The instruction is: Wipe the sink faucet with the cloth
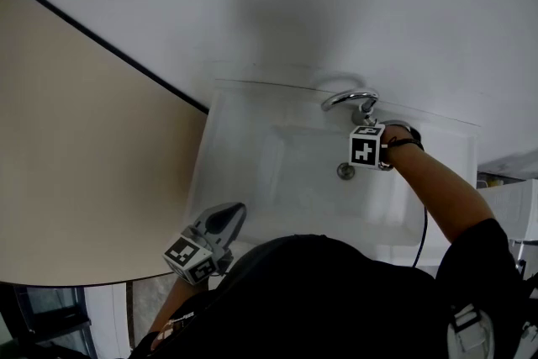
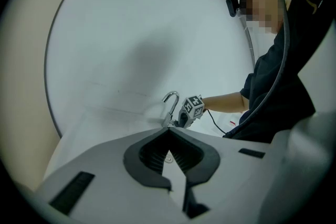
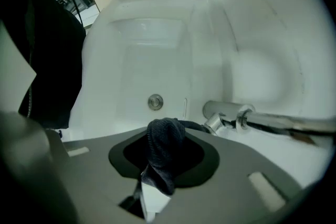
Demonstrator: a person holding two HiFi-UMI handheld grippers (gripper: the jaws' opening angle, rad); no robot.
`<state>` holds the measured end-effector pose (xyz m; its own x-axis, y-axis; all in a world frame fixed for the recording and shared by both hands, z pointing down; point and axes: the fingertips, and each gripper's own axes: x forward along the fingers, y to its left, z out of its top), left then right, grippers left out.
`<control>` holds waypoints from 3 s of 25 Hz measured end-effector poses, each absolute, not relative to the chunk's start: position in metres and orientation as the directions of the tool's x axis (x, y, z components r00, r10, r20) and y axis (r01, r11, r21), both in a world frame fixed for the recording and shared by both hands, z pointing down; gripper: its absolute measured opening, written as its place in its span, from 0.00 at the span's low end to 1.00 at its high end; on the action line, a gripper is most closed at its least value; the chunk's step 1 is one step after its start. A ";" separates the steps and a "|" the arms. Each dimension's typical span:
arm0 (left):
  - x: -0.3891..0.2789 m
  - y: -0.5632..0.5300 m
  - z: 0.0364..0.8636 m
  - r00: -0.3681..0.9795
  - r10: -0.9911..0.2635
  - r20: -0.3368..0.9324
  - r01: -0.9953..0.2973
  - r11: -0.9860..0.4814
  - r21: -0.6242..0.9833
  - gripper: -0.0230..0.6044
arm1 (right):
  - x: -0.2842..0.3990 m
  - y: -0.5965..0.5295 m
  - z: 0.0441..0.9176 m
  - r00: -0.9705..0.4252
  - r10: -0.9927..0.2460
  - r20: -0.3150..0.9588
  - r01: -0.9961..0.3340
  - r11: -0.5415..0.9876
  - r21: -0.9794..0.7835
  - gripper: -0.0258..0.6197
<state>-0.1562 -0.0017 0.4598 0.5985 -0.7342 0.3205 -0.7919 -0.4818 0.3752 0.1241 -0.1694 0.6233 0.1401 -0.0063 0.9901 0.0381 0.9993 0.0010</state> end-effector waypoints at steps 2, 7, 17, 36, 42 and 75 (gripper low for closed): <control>-0.168 0.000 0.464 0.582 -0.745 0.327 -0.802 -0.459 0.382 0.04 | 0.126 -0.164 0.611 0.054 -0.066 0.996 -0.025 0.997 0.068 0.18; -0.176 -0.002 0.471 0.581 -0.748 0.320 -0.796 -0.442 0.413 0.04 | 0.157 -0.149 0.612 -0.273 -0.174 0.946 -0.441 0.897 0.038 0.18; -0.144 -0.001 0.464 0.616 -0.702 0.357 -0.781 -0.484 0.395 0.04 | 0.139 -0.203 0.637 -0.735 -0.573 0.363 -0.621 0.353 -0.700 0.18; -0.137 0.009 0.461 0.620 -0.710 0.333 -0.777 -0.501 0.380 0.04 | 0.133 -0.228 0.602 -0.255 -0.349 0.901 -0.389 0.891 0.235 0.18; -0.141 0.013 0.458 0.607 -0.721 0.334 -0.787 -0.484 0.384 0.04 | 0.132 -0.208 0.632 0.009 -0.136 0.991 -0.168 0.976 0.136 0.18; -0.131 0.006 0.460 0.614 -0.676 0.407 -0.788 -0.497 0.363 0.04 | 0.169 -0.212 0.570 -0.851 -0.518 -0.087 -0.170 0.429 -0.887 0.17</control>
<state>-0.1313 0.0061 0.4603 0.6141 -0.6761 0.4072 -0.7881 -0.4973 0.3628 0.1689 -0.2124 0.5702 -0.8509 -0.5181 -0.0869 -0.1703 0.4286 -0.8873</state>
